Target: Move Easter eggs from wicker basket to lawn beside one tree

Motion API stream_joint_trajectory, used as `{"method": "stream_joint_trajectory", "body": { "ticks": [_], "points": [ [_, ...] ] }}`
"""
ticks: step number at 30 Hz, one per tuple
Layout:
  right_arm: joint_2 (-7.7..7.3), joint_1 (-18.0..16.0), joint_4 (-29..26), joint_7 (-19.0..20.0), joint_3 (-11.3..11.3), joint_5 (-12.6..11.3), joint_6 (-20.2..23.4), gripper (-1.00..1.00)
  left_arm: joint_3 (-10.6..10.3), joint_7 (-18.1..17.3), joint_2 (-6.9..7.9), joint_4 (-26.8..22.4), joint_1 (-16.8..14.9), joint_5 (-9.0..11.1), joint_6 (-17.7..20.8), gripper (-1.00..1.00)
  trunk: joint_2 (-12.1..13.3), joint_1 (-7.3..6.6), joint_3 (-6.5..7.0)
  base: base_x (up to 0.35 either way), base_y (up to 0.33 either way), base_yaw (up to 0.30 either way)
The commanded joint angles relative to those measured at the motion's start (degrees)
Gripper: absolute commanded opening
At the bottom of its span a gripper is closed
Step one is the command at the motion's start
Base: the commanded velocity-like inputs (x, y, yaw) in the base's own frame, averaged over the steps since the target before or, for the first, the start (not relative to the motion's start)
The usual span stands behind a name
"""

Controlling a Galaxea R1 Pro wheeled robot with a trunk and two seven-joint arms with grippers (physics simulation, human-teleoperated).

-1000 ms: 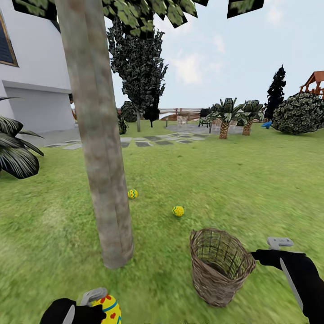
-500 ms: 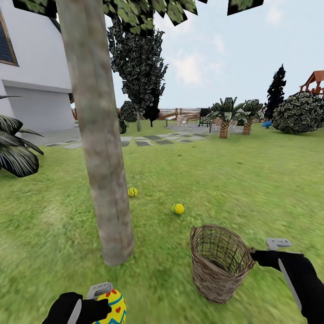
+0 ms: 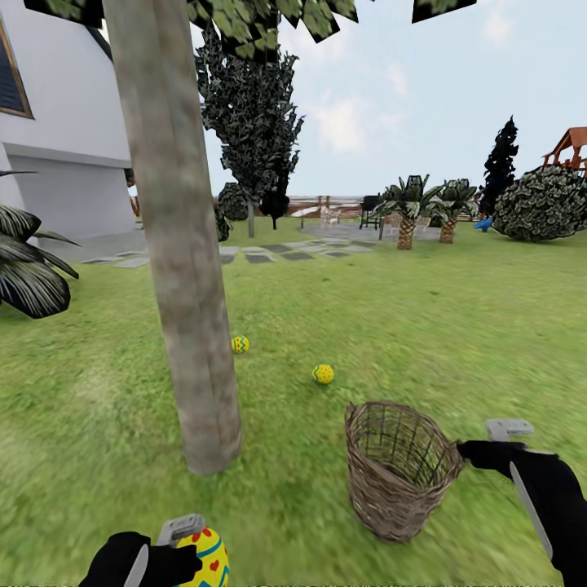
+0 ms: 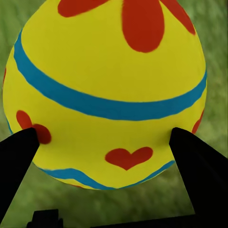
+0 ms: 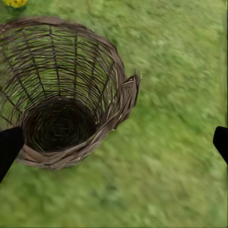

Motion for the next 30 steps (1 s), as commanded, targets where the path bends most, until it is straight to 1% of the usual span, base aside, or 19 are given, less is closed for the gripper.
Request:
{"method": "stream_joint_trajectory", "body": {
  "ticks": [1, 3, 5, 7, 9, 11, 21, 26, 30],
  "points": [
    [0.06, -0.1, -0.4, 0.5, 0.1, 0.5, -2.4, 1.0, 0.1, 0.2, -0.02, 0.0, 0.0, 0.5, 0.3, -1.0, -0.4, 0.22, -0.25, 0.0, 0.0, 0.0],
    [-0.09, 0.0, -0.7, 0.4, 0.0, 0.5, -6.7, 1.0, 0.1, 0.2, -0.02, 0.0, 0.0, 0.5, 0.3, -1.0, -1.2, 0.66, -0.61, 0.0, 0.0, 0.0],
    [-0.23, 0.0, -0.9, 0.4, 0.0, 0.5, -7.7, 1.0, 0.1, 0.2, -0.03, 0.0, 0.0, 0.5, 0.2, -1.0, -2.0, 1.1, -0.97, 0.0, 0.0, 0.0],
    [-0.41, -0.1, -1.2, 0.4, -0.1, 0.5, -7.9, 1.0, 0.1, 0.2, -0.04, 0.0, 0.0, 0.5, 0.2, -1.0, -2.8, 1.54, -1.33, 0.0, 0.0, 0.0],
    [-1.23, -0.1, -1.3, 0.4, -0.2, 0.5, -8.0, 1.0, 0.1, 0.2, -0.04, 0.0, 0.0, 0.5, 0.2, -1.0, -3.7, 1.97, -1.68, 0.0, 0.0, 0.0],
    [-1.55, -0.1, -1.3, 0.5, -0.2, 0.5, -8.0, 1.0, 0.1, 0.2, -0.04, 0.0, 0.0, 0.5, 0.2, -1.0, -4.5, 2.41, -2.04, 0.0, 0.0, 0.0],
    [-1.63, -0.1, -1.3, 0.5, -0.3, 0.5, -8.0, 1.0, 0.0, 0.2, -0.16, 0.1, 0.0, 0.4, 0.2, -1.0, -8.5, 4.61, -3.84, 0.0, 0.0, 0.0],
    [-1.65, -0.1, -1.3, 0.5, -0.3, 0.5, -8.0, 1.0, 0.0, 0.2, -0.8, 1.2, 0.0, 0.4, 0.1, -1.0, -10.5, 5.71, -4.74, 0.0, 0.0, 0.0],
    [-1.72, -0.1, -1.3, 0.5, -0.3, 0.4, -7.9, 1.0, 0.0, 0.2, -0.83, 1.2, 0.0, 0.4, 0.2, -1.0, -12.1, 6.59, -5.45, 0.0, 0.0, 0.0]
  ]
}}
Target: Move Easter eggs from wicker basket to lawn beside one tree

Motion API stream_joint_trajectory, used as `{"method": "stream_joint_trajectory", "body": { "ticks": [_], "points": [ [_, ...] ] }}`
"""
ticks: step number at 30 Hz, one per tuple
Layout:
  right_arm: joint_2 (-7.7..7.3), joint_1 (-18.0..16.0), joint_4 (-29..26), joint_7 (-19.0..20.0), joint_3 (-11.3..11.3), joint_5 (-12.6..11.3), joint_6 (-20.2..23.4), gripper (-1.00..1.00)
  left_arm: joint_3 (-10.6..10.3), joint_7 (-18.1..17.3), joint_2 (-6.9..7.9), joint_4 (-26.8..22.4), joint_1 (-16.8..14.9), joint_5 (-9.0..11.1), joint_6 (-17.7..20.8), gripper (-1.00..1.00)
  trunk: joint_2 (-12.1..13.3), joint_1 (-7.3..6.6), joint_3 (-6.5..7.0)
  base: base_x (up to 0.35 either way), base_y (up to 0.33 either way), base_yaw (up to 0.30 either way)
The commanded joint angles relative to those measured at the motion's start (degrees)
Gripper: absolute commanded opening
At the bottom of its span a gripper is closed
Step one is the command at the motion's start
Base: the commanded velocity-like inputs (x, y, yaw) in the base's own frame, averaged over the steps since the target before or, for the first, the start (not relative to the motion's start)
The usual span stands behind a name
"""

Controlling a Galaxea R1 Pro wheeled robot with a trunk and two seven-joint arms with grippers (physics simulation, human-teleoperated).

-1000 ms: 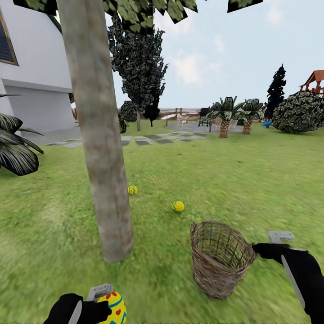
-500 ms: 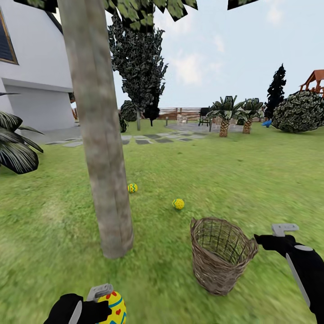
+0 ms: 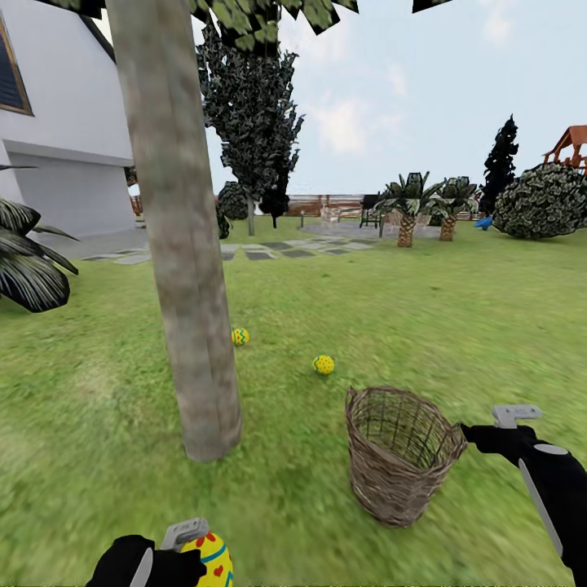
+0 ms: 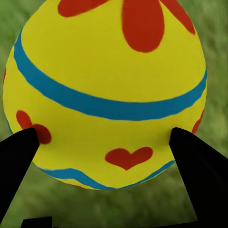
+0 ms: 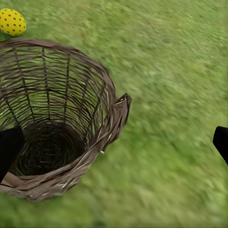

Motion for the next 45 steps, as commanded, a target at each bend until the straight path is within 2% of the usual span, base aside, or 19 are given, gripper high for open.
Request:
{"method": "stream_joint_trajectory", "body": {
  "ticks": [1, 3, 8, 24, 30, 33, 36, 39, 44, 45],
  "points": [
    [0.0, 0.0, -0.1, 0.4, 0.0, 0.5, 0.3, 1.0, 0.1, 0.1, 0.0, 0.0, 0.0, 0.5, 0.3, -1.0, -0.4, 0.21, -0.25, 0.0, 0.0, 0.0],
    [0.0, 0.0, -0.1, 0.4, 0.0, 0.5, 0.3, 1.0, 0.1, 0.1, 0.0, 0.0, 0.0, 0.5, 0.3, -1.0, -1.2, 0.65, -0.61, 0.0, 0.0, 0.0],
    [0.0, 0.0, -0.1, 0.3, 0.0, 0.6, 0.3, 1.0, 0.3, 0.0, 0.08, -0.1, 0.0, 0.8, 0.2, -1.0, -1.2, 0.65, -0.61, 0.032, 0.0, 0.0],
    [-0.01, 0.0, -0.1, 0.3, -0.1, 0.6, 0.3, 1.0, 0.3, -0.2, 0.07, 0.0, 0.0, 1.0, 0.1, -1.0, -1.2, 0.65, -0.61, 0.32, 0.0, 0.0],
    [-0.04, 0.0, -0.2, 0.3, -0.2, 0.5, 0.3, 1.0, 0.3, -0.3, 0.07, -0.1, 0.0, 1.1, 0.1, -1.0, -1.2, 0.65, -0.61, 0.094, 0.0, 0.0],
    [-0.05, 0.0, -0.2, 0.4, -3.3, 0.6, 0.3, 1.0, 0.4, -0.3, 0.08, -0.1, 0.0, 1.1, 0.1, -1.0, -1.2, 0.65, -0.61, 0.003, 0.0, 0.0],
    [-0.14, 0.0, -0.2, 0.4, -4.2, 0.6, 0.2, 1.0, 0.4, -0.3, 0.07, -0.1, 0.0, 1.1, 0.0, -1.0, -1.2, 0.65, -0.61, 0.0, 0.0, 0.0],
    [-2.67, 0.0, -0.2, 0.4, -7.3, 1.2, 0.2, 1.0, 0.4, -0.3, 0.08, 0.0, 0.0, 1.0, 0.0, -1.0, -1.2, 0.65, -0.61, 0.0, 0.0, 0.0],
    [-3.65, 0.0, -0.2, 0.4, -9.9, 1.4, 0.3, 1.0, 0.5, -0.2, 0.16, 0.0, 0.0, 0.9, 0.0, -1.0, -1.2, 0.65, -0.61, 0.0, 0.0, 0.0],
    [-3.92, 0.0, -0.2, 0.3, -11.7, 1.4, 0.2, 1.0, 0.5, -0.2, 0.14, 0.0, 0.0, 0.9, 0.0, -1.0, -1.6, 0.87, -0.79, 0.0, 0.0, 0.0]
  ]
}}
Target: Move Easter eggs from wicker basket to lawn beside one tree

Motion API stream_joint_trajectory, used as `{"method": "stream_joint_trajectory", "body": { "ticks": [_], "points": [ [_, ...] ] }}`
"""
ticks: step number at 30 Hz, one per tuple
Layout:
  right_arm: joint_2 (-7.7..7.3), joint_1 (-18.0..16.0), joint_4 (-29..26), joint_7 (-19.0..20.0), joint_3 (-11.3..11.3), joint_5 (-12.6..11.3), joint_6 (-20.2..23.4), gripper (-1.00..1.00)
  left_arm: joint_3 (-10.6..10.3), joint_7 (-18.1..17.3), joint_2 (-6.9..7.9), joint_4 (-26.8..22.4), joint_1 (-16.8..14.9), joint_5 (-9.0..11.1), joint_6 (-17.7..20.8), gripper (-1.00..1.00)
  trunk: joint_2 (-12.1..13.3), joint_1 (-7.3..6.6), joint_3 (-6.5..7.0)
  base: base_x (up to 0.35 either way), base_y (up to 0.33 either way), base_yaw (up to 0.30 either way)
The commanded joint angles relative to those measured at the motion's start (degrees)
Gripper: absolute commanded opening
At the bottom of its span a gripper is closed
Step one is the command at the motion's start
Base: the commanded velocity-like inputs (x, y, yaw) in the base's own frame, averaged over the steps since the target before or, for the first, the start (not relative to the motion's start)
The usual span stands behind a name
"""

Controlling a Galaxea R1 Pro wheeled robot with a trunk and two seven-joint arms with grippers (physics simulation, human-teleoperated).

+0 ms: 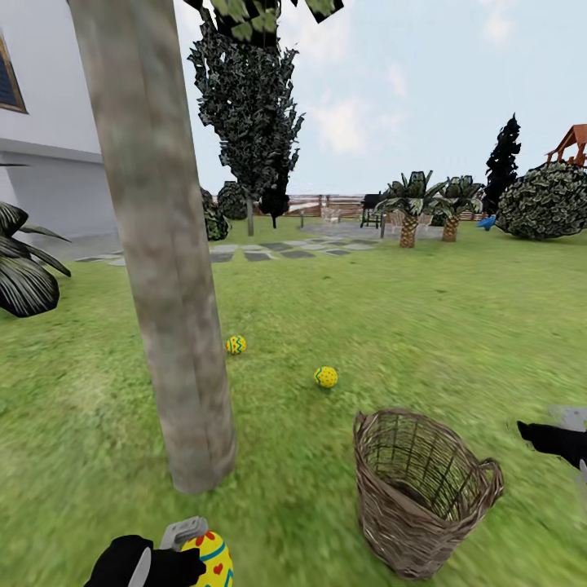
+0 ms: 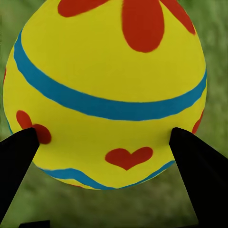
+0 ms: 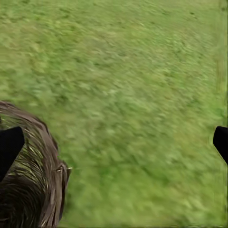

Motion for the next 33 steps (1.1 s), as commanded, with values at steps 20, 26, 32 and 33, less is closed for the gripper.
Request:
{"method": "stream_joint_trajectory", "body": {
  "ticks": [20, 26, 32, 33],
  "points": [
    [-0.12, -0.1, -0.1, 0.6, -2.6, 0.5, 0.3, 1.0, 0.1, 0.3, 0.02, -0.1, 0.0, 0.5, 0.3, -1.0, -4.6, 2.64, -4.04, 0.0, 0.0, 0.0],
    [-0.02, 0.0, -0.1, 0.6, -2.4, 0.5, 0.3, 1.0, 0.1, 0.3, 0.0, -0.1, 0.0, 0.4, 0.3, -1.0, -4.6, 2.79, -5.37, 0.0, 0.0, 0.0],
    [-0.02, 0.0, -0.2, 0.7, -2.5, 0.5, 0.3, 1.0, 0.3, 0.3, 0.17, -0.2, 0.0, 0.6, 0.3, -1.0, -4.7, 2.95, -6.7, 0.0, 0.0, 0.0],
    [-0.02, -0.1, -0.2, 0.7, -2.5, 0.5, 0.3, 1.0, 0.3, 0.3, 0.19, -0.2, 0.0, 0.6, 0.3, -1.0, -4.7, 2.97, -6.92, 0.0, 0.0, 0.0]
  ]
}}
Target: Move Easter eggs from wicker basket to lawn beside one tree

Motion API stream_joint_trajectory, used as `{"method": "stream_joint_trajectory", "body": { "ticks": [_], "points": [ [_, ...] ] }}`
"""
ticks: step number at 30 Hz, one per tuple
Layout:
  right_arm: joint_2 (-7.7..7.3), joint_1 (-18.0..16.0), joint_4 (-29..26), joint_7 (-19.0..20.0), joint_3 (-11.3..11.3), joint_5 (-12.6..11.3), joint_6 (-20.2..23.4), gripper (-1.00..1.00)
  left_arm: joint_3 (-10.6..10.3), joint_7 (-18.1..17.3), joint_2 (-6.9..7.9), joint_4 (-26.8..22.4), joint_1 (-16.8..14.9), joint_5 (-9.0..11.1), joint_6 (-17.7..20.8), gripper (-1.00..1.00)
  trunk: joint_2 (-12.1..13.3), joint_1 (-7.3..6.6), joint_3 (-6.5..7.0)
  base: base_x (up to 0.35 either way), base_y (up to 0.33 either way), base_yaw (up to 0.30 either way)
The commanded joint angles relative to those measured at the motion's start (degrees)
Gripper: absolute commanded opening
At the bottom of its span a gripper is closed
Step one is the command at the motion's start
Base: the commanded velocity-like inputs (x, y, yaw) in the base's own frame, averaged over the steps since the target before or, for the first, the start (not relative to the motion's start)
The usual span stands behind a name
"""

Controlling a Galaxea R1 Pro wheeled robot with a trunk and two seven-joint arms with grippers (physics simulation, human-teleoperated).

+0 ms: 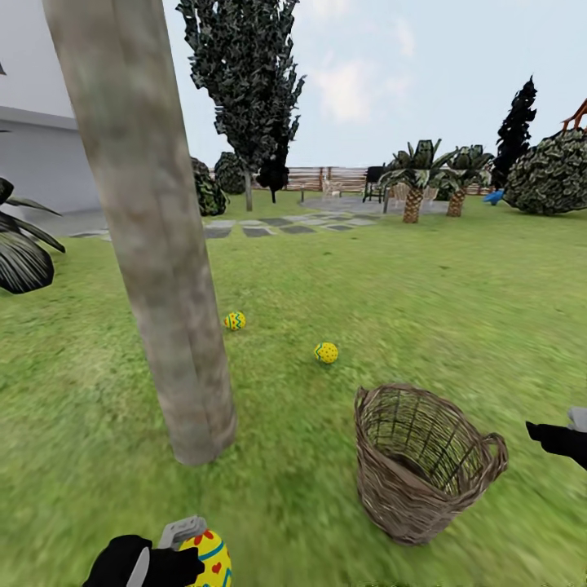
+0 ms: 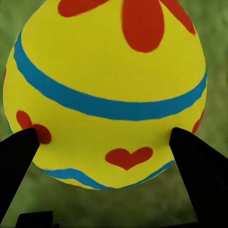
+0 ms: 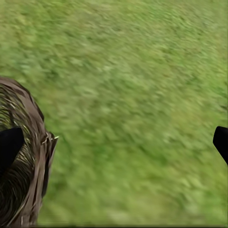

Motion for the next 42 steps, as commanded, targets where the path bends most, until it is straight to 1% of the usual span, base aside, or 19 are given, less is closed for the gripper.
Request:
{"method": "stream_joint_trajectory", "body": {
  "ticks": [1, 10, 11, 13, 16, 19, 20, 22, 23, 27, 30, 32, 36, 42],
  "points": [
    [0.01, 0.0, -0.1, 0.5, -0.1, 0.6, 0.3, 1.0, 0.1, 0.2, 0.01, 0.0, 0.0, 0.5, 0.4, -1.0, 0.0, 0.01, -0.29, 0.0, 0.0, 0.0],
    [-0.08, 0.0, -0.6, 0.5, -0.2, 0.6, 0.3, 1.0, -0.1, 0.2, -0.19, 0.1, 0.0, 0.5, 0.4, -1.0, -0.2, 0.24, -2.28, 0.0, 0.0, 0.0],
    [-0.16, 0.0, -0.6, 0.5, -0.4, 0.6, 0.3, 1.0, -0.1, 0.2, -0.18, 0.1, 0.0, 0.5, 0.4, -1.0, -0.2, 0.27, -2.5, 0.0, 0.0, 0.0],
    [-0.24, -0.1, -0.6, 0.5, -2.6, 0.6, 0.3, 1.0, -0.1, 0.2, -0.19, 0.1, 0.0, 0.5, 0.4, -1.0, -0.2, 0.32, -2.94, 0.0, 0.0, 0.0],
    [-0.21, 0.0, -0.6, 0.5, -3.4, 0.6, 0.3, 1.0, -0.1, 0.2, -0.19, 0.1, 0.0, 0.6, 0.4, -1.0, -0.2, 0.4, -3.61, 0.0, 0.0, 0.0],
    [-0.11, 0.0, -0.6, 0.5, -3.4, 0.6, 0.3, 1.0, -0.1, 0.2, -0.16, 0.1, 0.0, 0.6, 0.4, -1.0, -0.3, 0.47, -4.27, 0.0, 0.0, 0.0],
    [-0.08, 0.0, -0.5, 0.5, -3.3, 1.0, 0.3, 1.0, -0.1, 0.2, -0.16, 0.1, 0.0, 0.6, 0.4, -1.0, -0.3, 0.5, -4.5, 0.0, 0.0, 0.0],
    [0.31, 0.0, -0.5, 0.6, -3.3, 3.5, 0.3, 1.0, -0.1, 0.2, -0.16, 0.1, 0.0, 0.5, 0.4, -1.0, -0.3, 0.55, -4.94, 0.0, 0.0, 0.0],
    [0.47, 0.0, -0.5, 0.6, -3.1, 4.3, 0.3, 1.0, -0.1, 0.2, -0.16, 0.1, 0.0, 0.5, 0.4, -1.0, -0.3, 0.58, -5.16, 0.0, 0.0, 0.0],
    [0.58, 0.0, -0.5, 0.7, -3.0, 4.4, 0.3, 1.0, -0.1, 0.1, -0.16, 0.1, 0.0, 0.5, 0.4, -1.0, -0.4, 0.68, -6.05, 0.0, 0.0, 0.0],
    [0.62, 0.0, -0.5, 0.7, -1.8, 4.4, 0.3, 1.0, -0.1, 0.2, -0.17, 0.1, 0.0, 0.5, 0.4, -1.0, -0.4, 0.76, -6.71, 0.0, 0.0, 0.0],
    [0.62, 0.0, -0.5, 0.7, -1.6, 4.4, 0.3, 1.0, -0.1, 0.2, -0.19, 0.1, 0.0, 0.5, 0.4, -1.0, -0.5, 0.81, -7.15, 0.0, 0.0, 0.0],
    [0.62, 0.0, -0.5, 0.7, -1.5, 4.4, 0.3, 1.0, 0.0, 0.1, -0.01, 0.0, 0.0, 0.5, 0.4, -1.0, -0.5, 0.91, -8.04, 0.0, 0.0, 0.0],
    [0.28, 0.0, -0.5, 0.7, -2.0, 4.3, 0.3, 1.0, -0.1, 0.2, -0.19, 0.1, 0.0, 0.4, 0.4, -1.0, -0.6, 1.07, -9.37, 0.0, 0.0, 0.0]
  ]
}}
